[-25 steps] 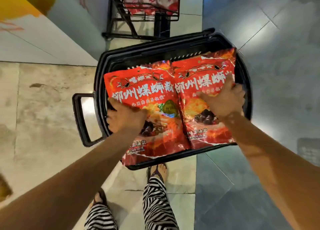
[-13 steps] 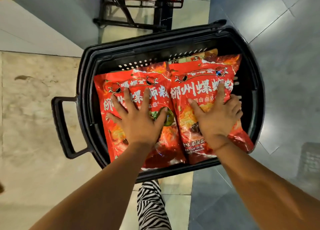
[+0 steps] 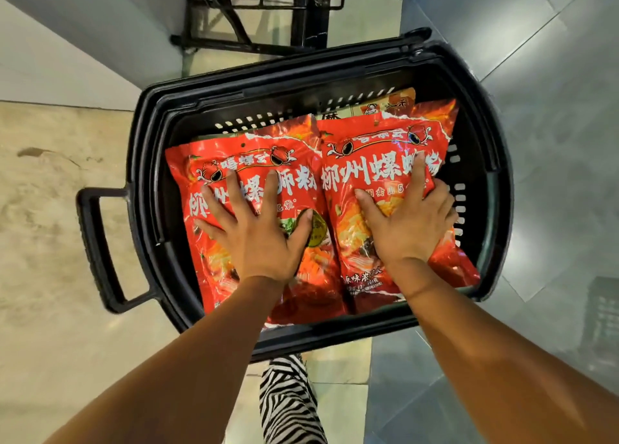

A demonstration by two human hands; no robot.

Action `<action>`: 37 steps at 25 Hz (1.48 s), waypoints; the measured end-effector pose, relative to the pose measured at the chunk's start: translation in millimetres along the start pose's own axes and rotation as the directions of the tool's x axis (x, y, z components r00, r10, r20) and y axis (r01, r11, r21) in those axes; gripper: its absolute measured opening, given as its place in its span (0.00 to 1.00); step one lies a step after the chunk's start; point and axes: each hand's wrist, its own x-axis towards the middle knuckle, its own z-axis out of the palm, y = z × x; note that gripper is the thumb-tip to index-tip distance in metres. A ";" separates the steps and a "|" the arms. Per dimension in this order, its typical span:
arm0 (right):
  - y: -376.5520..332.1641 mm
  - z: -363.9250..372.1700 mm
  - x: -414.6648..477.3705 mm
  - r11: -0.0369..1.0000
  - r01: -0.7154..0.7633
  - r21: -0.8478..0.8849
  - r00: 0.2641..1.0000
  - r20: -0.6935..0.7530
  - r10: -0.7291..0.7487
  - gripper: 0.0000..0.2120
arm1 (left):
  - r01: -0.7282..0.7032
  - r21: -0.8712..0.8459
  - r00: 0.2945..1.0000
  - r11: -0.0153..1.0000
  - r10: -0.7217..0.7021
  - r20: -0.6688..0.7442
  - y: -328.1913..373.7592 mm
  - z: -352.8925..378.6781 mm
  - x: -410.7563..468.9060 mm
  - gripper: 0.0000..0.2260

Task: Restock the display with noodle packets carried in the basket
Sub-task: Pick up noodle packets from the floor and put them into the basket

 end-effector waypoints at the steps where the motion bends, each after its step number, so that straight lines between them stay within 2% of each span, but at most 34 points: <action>1: -0.3 -4.3 -0.8 1.000 0.000 -0.004 1.000 0.013 0.000 0.49 | 0.011 -0.011 1.000 1.000 -0.010 0.017 -0.5 -6.1 -0.5 0.33; 3: -2.0 -20.1 -1.8 0.999 0.003 -0.037 0.999 0.052 -0.002 0.49 | 0.017 -0.017 0.995 1.000 -0.015 0.098 -1.6 -25.2 -0.4 0.33; 6: -4.4 -52.4 -4.2 0.989 0.052 -0.138 0.978 0.207 -0.022 0.48 | -0.044 0.049 0.968 0.998 0.030 0.248 -9.1 -61.0 0.3 0.35; 8: -13.1 -79.3 -11.7 0.974 0.090 -0.206 0.952 0.306 -0.023 0.47 | -0.128 0.089 0.956 0.988 0.099 0.276 -25.0 -90.0 -4.9 0.35; 10: -32.8 -102.8 -22.7 0.973 0.109 -0.205 0.934 0.357 -0.029 0.47 | -0.131 0.088 0.963 0.987 0.106 0.250 -49.6 -116.7 -13.3 0.36; 14: -99.1 -125.5 -53.4 0.926 0.341 -0.162 0.871 0.424 -0.247 0.45 | 0.014 0.109 0.980 0.994 -0.036 0.197 -120.4 -162.3 -29.9 0.45; 18: -182.3 -122.7 -103.1 0.782 0.598 -0.173 0.731 0.518 -0.444 0.43 | 0.195 0.154 0.959 0.969 -0.221 0.175 -217.8 -192.7 -54.7 0.39; 23: -280.2 -93.7 -188.2 0.672 0.721 -0.167 0.638 0.537 -0.552 0.44 | 0.374 0.108 0.902 0.921 -0.388 0.189 -332.5 -201.0 -98.8 0.40; 31: -435.6 -15.1 -386.0 0.471 0.866 -0.169 0.442 0.698 -0.563 0.44 | 0.615 0.054 0.739 0.786 -0.599 0.309 -573.8 -215.0 -192.5 0.39; 37: -577.8 33.4 -548.4 0.253 0.964 -0.086 0.232 0.741 -0.630 0.43 | 0.808 0.024 0.557 0.589 -0.775 0.299 -765.5 -246.3 -275.0 0.39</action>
